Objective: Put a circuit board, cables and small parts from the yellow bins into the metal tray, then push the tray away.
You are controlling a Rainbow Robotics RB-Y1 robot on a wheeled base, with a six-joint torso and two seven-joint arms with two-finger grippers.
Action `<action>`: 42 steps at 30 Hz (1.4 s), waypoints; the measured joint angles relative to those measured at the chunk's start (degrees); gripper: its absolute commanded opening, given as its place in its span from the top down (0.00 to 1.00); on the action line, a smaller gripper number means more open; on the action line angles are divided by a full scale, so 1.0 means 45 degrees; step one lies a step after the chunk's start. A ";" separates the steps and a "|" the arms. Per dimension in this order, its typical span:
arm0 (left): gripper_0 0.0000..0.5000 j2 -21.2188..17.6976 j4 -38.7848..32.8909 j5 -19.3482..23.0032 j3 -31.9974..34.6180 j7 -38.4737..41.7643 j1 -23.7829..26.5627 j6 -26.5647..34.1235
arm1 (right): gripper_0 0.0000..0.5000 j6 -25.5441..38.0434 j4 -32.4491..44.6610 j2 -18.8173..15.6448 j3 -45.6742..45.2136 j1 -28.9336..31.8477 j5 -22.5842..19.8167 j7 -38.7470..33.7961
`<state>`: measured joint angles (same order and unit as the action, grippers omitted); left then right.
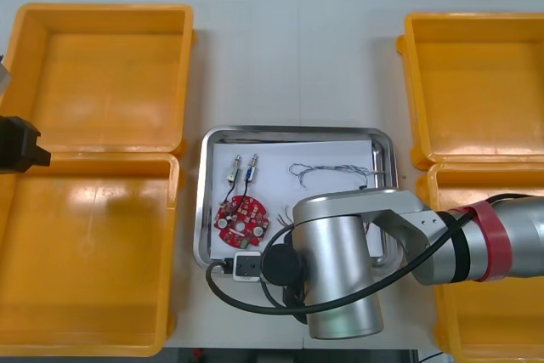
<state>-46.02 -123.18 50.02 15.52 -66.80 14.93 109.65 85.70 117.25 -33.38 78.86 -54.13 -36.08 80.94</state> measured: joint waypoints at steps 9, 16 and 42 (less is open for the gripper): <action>0.00 0.0000 -0.0002 0.0000 0.0000 0.0000 0.0000 0.0000 | 0.00 -0.0124 -0.0650 0.0317 0.0000 0.0000 0.0031 0.0000; 0.00 0.0000 -0.0002 0.0000 0.0000 0.0000 0.0000 0.0000 | 0.00 -0.0132 -0.0653 0.0361 0.0000 0.0000 0.0082 0.0000; 0.00 0.0000 -0.0002 0.0000 0.0000 0.0000 0.0000 0.0000 | 1.00 -0.0132 -0.0514 0.0321 0.0001 -0.0089 0.0073 0.0001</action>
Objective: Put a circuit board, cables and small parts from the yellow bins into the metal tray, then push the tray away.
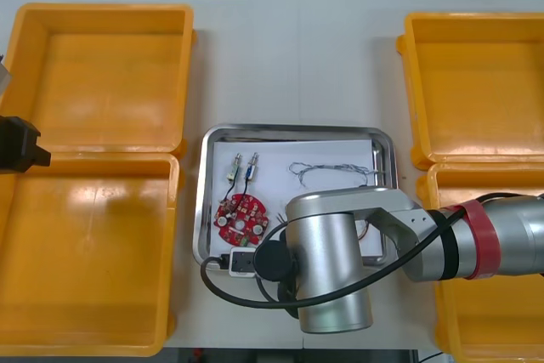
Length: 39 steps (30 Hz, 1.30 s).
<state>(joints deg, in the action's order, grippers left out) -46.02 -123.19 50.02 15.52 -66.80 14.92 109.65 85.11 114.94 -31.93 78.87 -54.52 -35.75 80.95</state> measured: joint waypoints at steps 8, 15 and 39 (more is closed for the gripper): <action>0.00 0.0000 0.0000 0.0000 0.0000 0.0000 0.0000 0.0000 | 1.00 -0.0075 -0.0152 -0.0041 0.0000 -0.0528 -0.0223 0.0347; 0.00 0.0000 -0.0001 0.0000 0.0000 0.0000 0.0000 0.0000 | 1.00 -0.0381 -0.0948 -0.0041 0.0001 -0.1112 -0.0431 0.1188; 0.00 0.0000 -0.0006 0.0000 0.0001 0.0000 0.0000 0.0000 | 1.00 -0.1462 -0.4527 -0.0021 -0.2103 -0.2229 -0.3301 0.6551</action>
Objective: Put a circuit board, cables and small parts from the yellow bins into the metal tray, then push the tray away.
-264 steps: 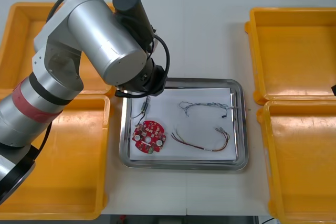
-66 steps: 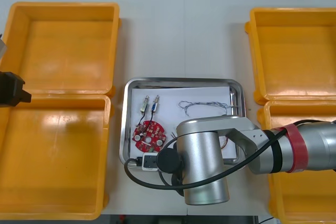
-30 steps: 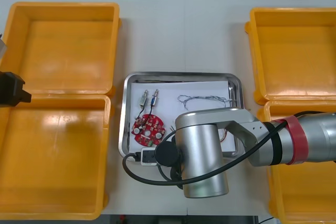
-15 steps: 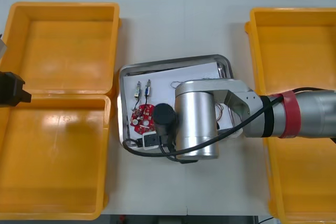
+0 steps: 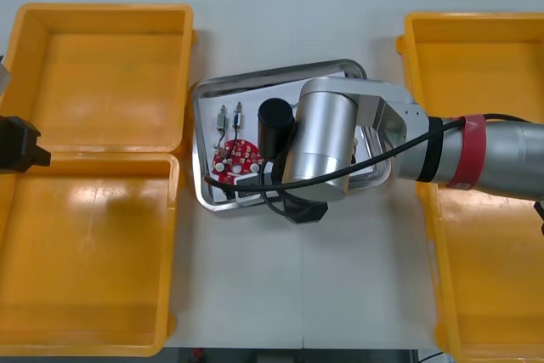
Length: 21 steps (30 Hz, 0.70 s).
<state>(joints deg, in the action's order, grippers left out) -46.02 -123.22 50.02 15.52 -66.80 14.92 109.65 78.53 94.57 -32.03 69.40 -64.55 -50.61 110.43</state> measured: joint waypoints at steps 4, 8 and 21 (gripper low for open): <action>0.00 0.0000 -0.0001 0.0000 0.0000 0.0000 0.0000 0.0000 | 1.00 -0.0002 -0.0857 0.0019 -0.0515 -0.0143 -0.0290 0.0298; 0.00 0.0000 -0.0003 0.0000 0.0000 0.0000 0.0000 0.0000 | 1.00 -0.0002 -0.1474 0.0040 -0.0826 -0.0280 -0.0383 0.0298; 0.00 0.0000 -0.0004 0.0000 0.0000 0.0000 0.0000 0.0000 | 1.00 -0.0652 -0.2833 0.0270 -0.0953 -0.0830 -0.0478 0.0515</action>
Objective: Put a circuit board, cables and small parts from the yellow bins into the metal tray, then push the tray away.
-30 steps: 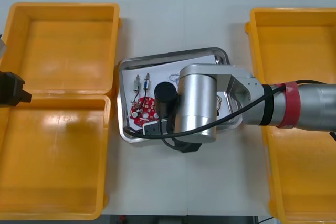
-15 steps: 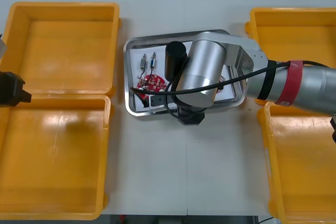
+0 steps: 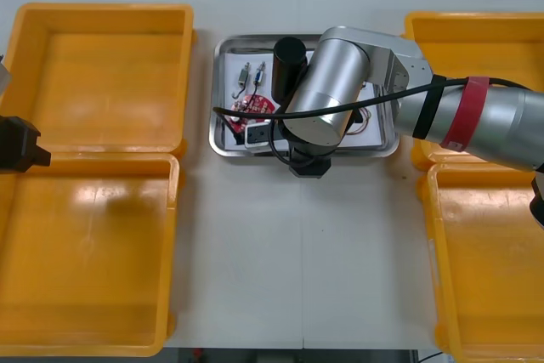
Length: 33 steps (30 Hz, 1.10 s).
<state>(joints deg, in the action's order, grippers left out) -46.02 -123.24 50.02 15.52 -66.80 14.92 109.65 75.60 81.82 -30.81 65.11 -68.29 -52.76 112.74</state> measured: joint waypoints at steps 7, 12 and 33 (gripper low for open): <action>0.00 0.0000 0.0000 0.0000 0.0000 0.0000 0.0000 0.0000 | 1.00 -0.0785 -0.0451 0.0007 -0.0009 -0.0175 -0.0028 0.0193; 0.00 0.0000 -0.0001 0.0000 0.0000 0.0000 0.0000 0.0000 | 1.00 -0.1038 -0.0874 0.0039 -0.0014 -0.0344 -0.0057 0.0922; 0.00 0.0000 -0.0003 0.0000 0.0000 0.0000 0.0000 0.0000 | 1.00 -0.1950 -0.3269 0.0564 -0.0019 -0.1247 -0.0741 0.2118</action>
<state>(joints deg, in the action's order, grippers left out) -46.03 -123.25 50.02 15.53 -66.80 14.92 109.65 66.82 67.11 -28.27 65.03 -73.90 -56.09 122.27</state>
